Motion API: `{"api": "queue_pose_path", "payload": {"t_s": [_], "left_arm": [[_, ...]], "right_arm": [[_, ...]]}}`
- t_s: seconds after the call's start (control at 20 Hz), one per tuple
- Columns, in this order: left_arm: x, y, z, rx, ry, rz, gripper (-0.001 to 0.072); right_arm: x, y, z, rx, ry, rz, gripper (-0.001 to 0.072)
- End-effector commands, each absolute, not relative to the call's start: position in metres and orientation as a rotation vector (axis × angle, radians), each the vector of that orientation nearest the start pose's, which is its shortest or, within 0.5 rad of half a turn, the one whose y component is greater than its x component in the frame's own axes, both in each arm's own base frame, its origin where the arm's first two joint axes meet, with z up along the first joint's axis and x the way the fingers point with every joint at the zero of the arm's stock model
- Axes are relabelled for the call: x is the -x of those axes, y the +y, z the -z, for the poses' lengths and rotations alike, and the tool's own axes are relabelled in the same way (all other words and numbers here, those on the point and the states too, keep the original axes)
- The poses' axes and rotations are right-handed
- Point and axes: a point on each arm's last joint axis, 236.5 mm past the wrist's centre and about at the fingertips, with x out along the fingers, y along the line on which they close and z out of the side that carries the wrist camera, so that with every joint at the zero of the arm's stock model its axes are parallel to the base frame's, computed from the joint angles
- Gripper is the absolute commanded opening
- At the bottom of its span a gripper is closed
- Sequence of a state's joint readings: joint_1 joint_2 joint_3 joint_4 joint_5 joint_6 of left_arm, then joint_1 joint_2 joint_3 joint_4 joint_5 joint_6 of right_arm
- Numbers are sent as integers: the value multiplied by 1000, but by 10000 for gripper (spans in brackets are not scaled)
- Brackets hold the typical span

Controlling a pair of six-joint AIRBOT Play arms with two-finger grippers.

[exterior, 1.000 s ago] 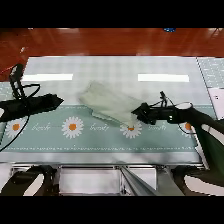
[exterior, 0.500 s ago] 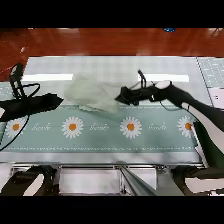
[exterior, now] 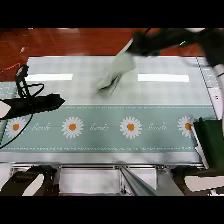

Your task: Fold the shirts.

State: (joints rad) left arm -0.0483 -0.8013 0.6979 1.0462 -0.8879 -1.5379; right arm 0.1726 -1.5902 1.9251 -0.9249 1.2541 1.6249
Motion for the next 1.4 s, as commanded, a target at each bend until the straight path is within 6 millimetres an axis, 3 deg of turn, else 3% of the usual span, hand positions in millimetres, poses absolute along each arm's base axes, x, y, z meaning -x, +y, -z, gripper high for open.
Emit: {"api": "queue_pose_path", "payload": {"t_s": [0.0,0.15,0.3,0.4,0.55,0.7,0.9,1.0,1.2,1.25,1.3,1.35], "left_arm": [[-316,-107,-45,454,980,266,19],[-316,-110,-47,467,979,272,19],[-318,-114,-51,498,965,280,19],[-322,-112,-53,500,945,275,19],[-326,-111,-55,501,928,269,19],[-326,-112,-56,507,927,271,19],[-334,-112,-64,537,884,269,19],[-339,-110,-67,538,858,260,19],[-346,-107,-72,540,824,249,19],[-347,-106,-73,531,814,250,19],[-349,-105,-74,522,802,251,19],[-351,-104,-76,513,788,252,19]], "right_arm": [[-474,132,-249,-446,896,-444,26],[-453,48,-270,-491,870,-294,26],[-418,-28,-285,-537,855,-126,26],[-384,-69,-281,-563,889,-2,25],[-321,-121,-255,-614,963,222,25],[-249,-155,-223,-666,1038,431,25],[-131,-192,-191,-785,1074,821,25],[-74,-201,-180,-840,1084,1047,26],[-42,-195,-161,-873,1143,1154,27],[-25,-197,-159,-874,1166,1239,84],[-18,-198,-158,-881,1177,1277,343],[-23,-202,-156,-886,1162,1264,411]]}}
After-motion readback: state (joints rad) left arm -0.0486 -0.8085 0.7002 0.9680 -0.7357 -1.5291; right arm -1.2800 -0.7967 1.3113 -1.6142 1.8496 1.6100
